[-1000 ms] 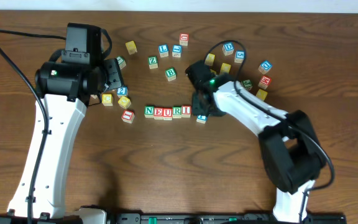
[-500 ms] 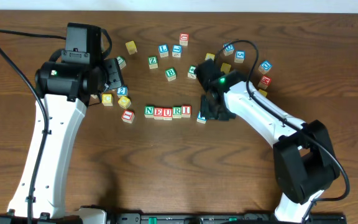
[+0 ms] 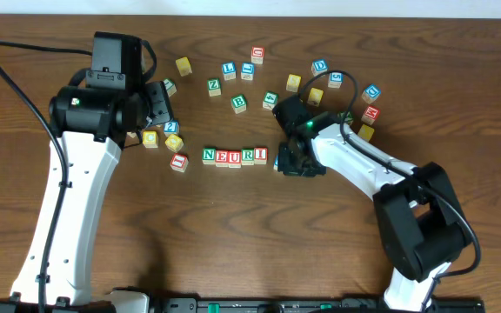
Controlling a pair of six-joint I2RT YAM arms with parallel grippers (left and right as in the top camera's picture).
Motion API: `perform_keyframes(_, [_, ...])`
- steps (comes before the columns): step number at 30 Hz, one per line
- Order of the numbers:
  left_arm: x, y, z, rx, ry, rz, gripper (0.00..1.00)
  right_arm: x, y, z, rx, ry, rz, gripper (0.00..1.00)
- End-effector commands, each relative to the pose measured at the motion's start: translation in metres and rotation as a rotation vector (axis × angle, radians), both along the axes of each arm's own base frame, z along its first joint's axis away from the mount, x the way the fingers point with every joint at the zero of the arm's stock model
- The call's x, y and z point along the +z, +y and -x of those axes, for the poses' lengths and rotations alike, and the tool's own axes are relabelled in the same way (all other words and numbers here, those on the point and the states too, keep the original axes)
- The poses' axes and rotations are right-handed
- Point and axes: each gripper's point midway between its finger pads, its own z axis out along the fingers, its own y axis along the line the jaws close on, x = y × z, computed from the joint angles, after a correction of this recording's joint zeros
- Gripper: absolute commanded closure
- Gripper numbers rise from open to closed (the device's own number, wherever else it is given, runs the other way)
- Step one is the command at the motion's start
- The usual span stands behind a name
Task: Spell out NEURIPS
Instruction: 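Lower the blue P block right of the I block and open the right gripper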
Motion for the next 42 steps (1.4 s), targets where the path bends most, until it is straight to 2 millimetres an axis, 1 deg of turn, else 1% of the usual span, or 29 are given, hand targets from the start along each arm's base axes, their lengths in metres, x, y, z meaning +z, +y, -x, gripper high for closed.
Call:
perform_keyframes(1, [-0.002, 0.004, -0.002, 0.004, 0.005, -0.020, 0.40, -0.011, 0.001, 0.002, -0.013, 0.029, -0.013, 0.77])
perform_keyframes(9, [-0.002, 0.004, -0.002, 0.004, 0.005, -0.020, 0.40, -0.009, 0.009, -0.011, -0.011, -0.023, -0.048, 0.77])
perform_keyframes(17, [-0.001, 0.004, -0.003, 0.004, 0.001, -0.019, 0.40, -0.008, 0.012, -0.016, -0.012, -0.044, -0.061, 0.76])
perform_keyframes(20, [-0.001, 0.004, -0.003, 0.004, 0.001, -0.019, 0.40, -0.008, 0.012, -0.013, -0.010, -0.033, -0.063, 0.78])
perform_keyframes(23, [-0.001, 0.004, -0.003, 0.004, 0.001, -0.019, 0.40, -0.007, 0.014, -0.004, -0.005, 0.016, -0.078, 0.78])
perform_keyframes(27, [-0.001, 0.004, -0.003, 0.004, 0.001, -0.019, 0.40, -0.007, 0.021, 0.011, 0.003, 0.084, -0.120, 0.87])
perform_keyframes(29, [-0.001, 0.004, -0.003, 0.004, 0.001, -0.019, 0.40, -0.007, 0.025, 0.015, 0.011, 0.098, -0.133, 0.92])
perform_keyframes(31, [-0.001, 0.004, -0.003, 0.004, 0.002, -0.019, 0.40, -0.007, 0.029, 0.017, 0.024, 0.098, -0.134, 0.93])
perform_keyframes(36, [-0.001, 0.004, -0.003, 0.004, 0.002, -0.019, 0.40, -0.006, 0.035, 0.016, 0.042, 0.074, -0.132, 0.93])
perform_keyframes(42, [-0.001, 0.004, -0.003, 0.004, 0.002, -0.019, 0.40, -0.004, 0.043, 0.004, 0.047, 0.023, -0.163, 0.93])
